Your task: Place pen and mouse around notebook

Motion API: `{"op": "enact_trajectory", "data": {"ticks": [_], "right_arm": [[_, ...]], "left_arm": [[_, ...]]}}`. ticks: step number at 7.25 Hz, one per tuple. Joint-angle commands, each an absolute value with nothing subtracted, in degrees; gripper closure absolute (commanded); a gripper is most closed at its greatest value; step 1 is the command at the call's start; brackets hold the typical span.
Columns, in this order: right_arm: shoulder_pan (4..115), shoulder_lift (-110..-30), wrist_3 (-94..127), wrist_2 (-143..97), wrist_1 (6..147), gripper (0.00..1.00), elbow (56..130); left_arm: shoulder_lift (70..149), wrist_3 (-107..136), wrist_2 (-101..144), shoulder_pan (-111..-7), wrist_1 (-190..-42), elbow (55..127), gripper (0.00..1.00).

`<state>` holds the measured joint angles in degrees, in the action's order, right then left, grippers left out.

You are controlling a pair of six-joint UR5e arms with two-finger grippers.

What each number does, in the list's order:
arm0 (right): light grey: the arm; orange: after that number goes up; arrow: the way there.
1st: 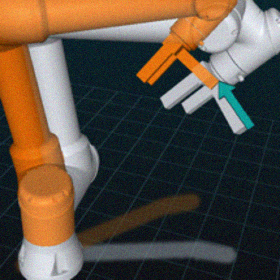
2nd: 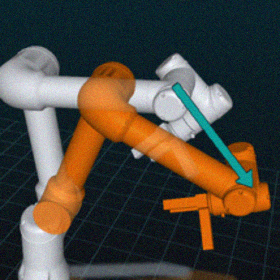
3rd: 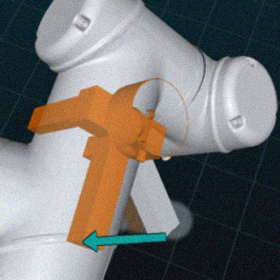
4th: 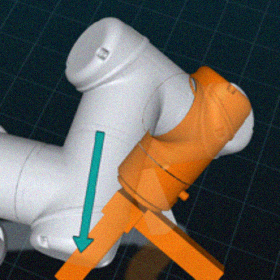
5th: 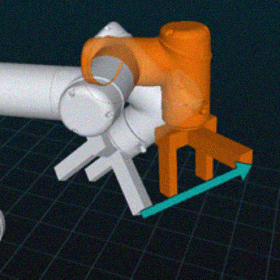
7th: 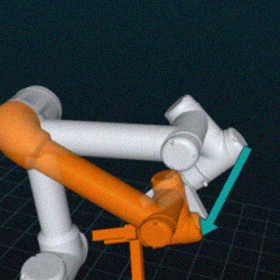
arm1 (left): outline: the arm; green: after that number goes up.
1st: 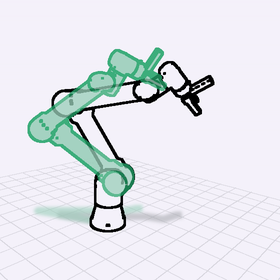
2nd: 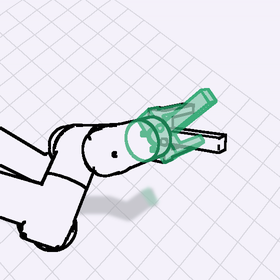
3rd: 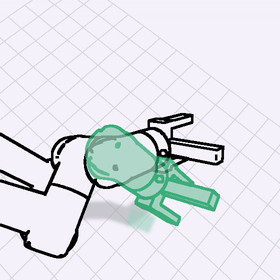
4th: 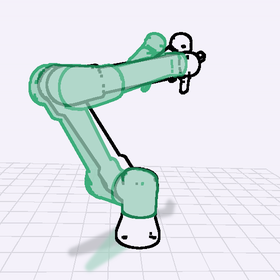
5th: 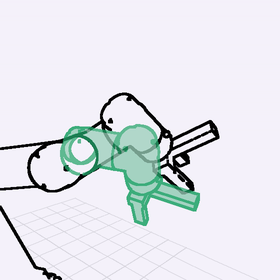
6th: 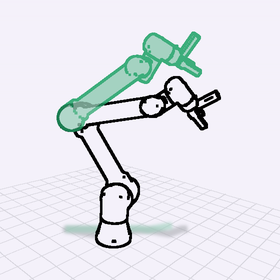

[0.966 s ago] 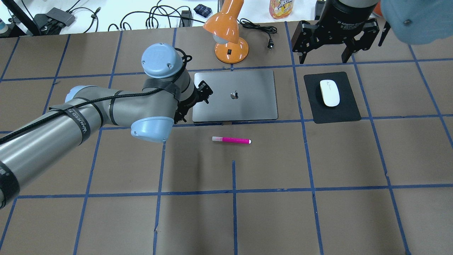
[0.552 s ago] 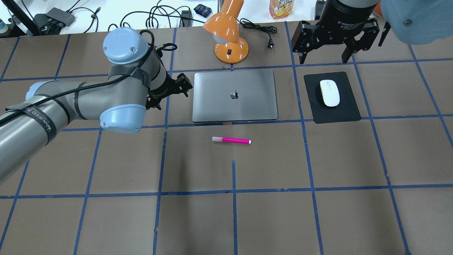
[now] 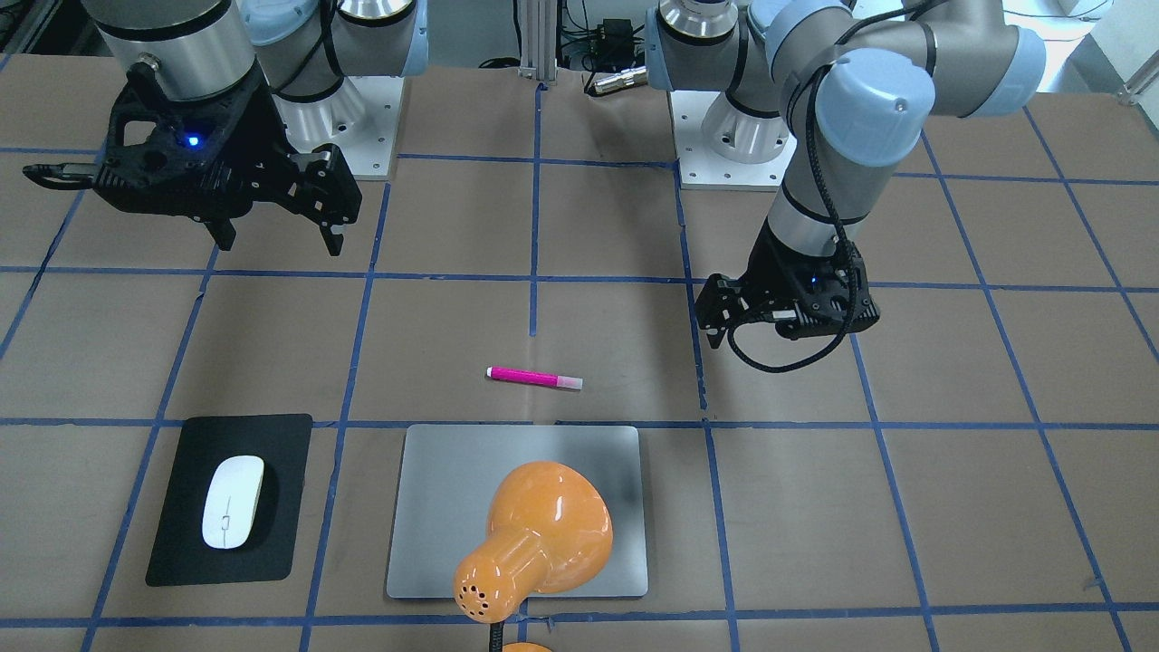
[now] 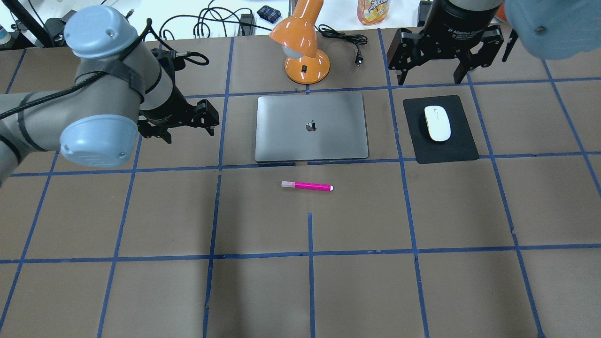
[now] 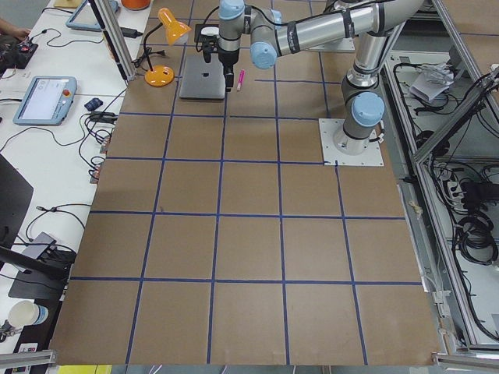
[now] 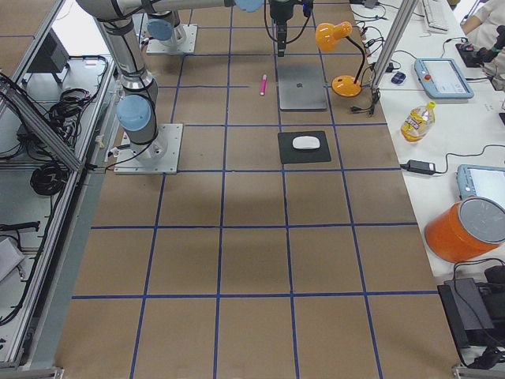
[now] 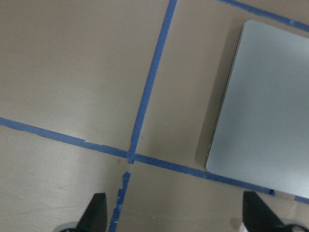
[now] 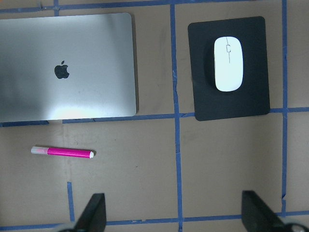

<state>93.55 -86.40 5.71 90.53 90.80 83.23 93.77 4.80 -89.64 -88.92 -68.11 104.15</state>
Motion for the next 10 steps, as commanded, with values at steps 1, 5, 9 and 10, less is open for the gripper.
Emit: {"op": "enact_trajectory", "data": {"ticks": [1, 5, 9, 10], "right_arm": [[93.52, -86.40, 5.71, 90.53, 90.88, 0.00, 83.23], [93.52, -86.40, 5.71, 90.53, 90.79, 0.00, 83.23], [93.52, -86.40, 5.71, 90.53, 90.79, 0.00, 83.23], [93.52, -86.40, 5.71, 90.53, 90.70, 0.00, 83.23]], "left_arm": [[89.66, -3.32, -90.96, -86.67, -84.29, 98.56, 0.00], [86.23, -9.41, -90.97, -84.64, -93.95, 95.27, 0.00], [86.22, -5.56, -90.18, -84.37, -93.34, 95.71, 0.00], [86.05, -5.45, -90.26, -84.37, -93.08, 96.41, 0.00]]}}
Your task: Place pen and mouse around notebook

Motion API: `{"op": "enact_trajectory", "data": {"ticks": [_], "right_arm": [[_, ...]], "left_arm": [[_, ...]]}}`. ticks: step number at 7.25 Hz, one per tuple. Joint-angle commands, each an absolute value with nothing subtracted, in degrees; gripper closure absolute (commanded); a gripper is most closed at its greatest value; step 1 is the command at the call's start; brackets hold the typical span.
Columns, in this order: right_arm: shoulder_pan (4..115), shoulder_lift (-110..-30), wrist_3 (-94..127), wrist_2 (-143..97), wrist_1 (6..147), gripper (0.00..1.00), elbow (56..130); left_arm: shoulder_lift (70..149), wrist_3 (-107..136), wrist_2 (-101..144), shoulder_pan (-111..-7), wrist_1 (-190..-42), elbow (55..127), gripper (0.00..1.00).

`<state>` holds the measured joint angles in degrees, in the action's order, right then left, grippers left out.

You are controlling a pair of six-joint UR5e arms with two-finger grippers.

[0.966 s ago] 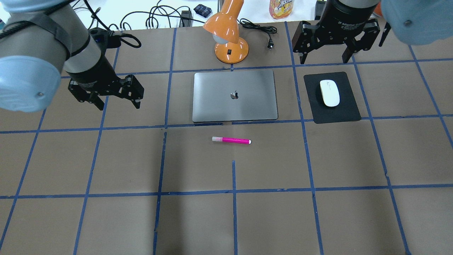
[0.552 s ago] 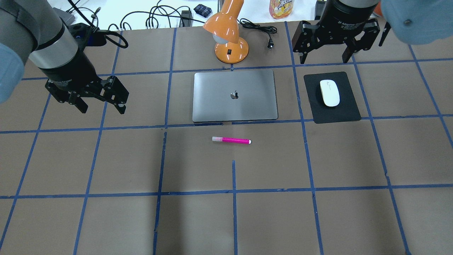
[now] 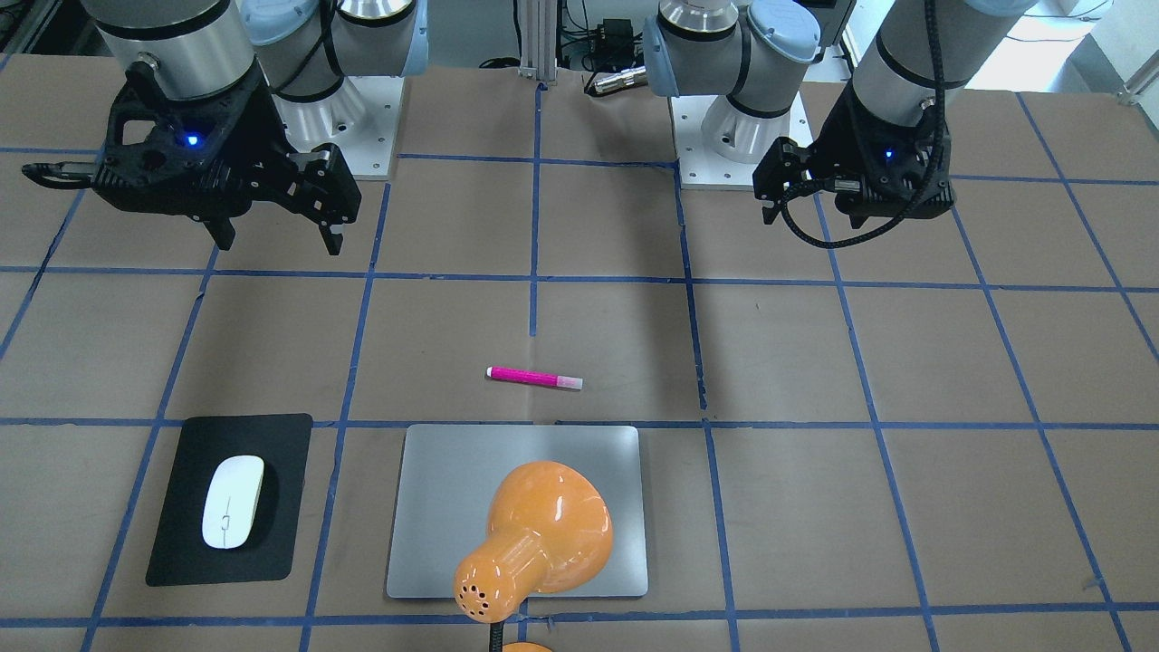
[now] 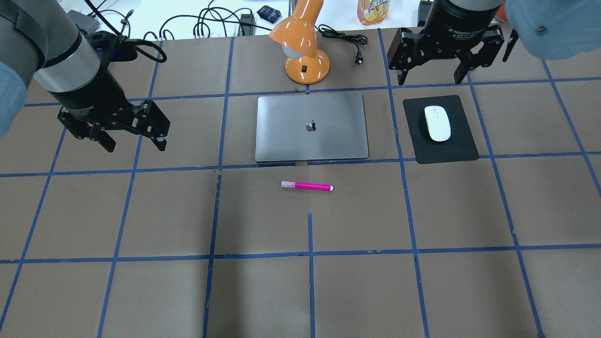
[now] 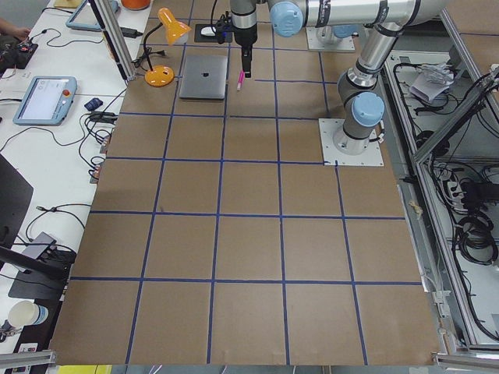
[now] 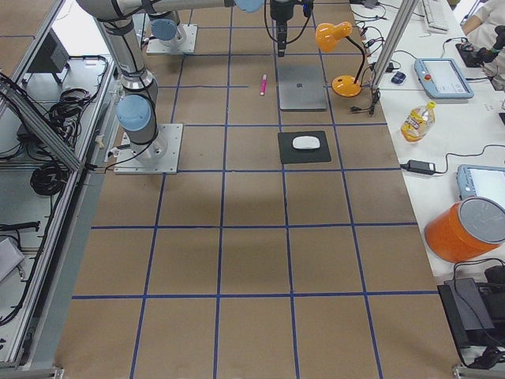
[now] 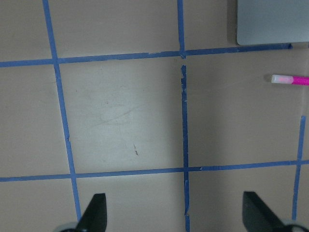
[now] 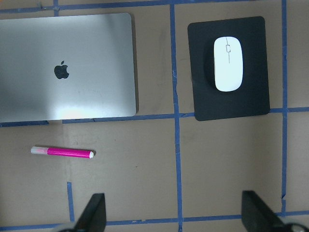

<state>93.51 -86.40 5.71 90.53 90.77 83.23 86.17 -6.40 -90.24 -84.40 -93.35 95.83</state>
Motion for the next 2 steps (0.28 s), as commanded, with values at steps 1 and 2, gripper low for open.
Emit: {"op": "enact_trajectory", "data": {"ticks": [1, 2], "right_arm": [[93.52, -86.40, 5.71, 90.53, 90.70, 0.00, 83.23], [93.52, -86.40, 5.71, 90.53, 90.70, 0.00, 83.23]], "left_arm": [[86.13, -5.45, -90.35, -84.37, -92.90, 96.59, 0.00], [86.05, -5.45, -90.44, -84.37, -92.81, 96.68, 0.00]]}}
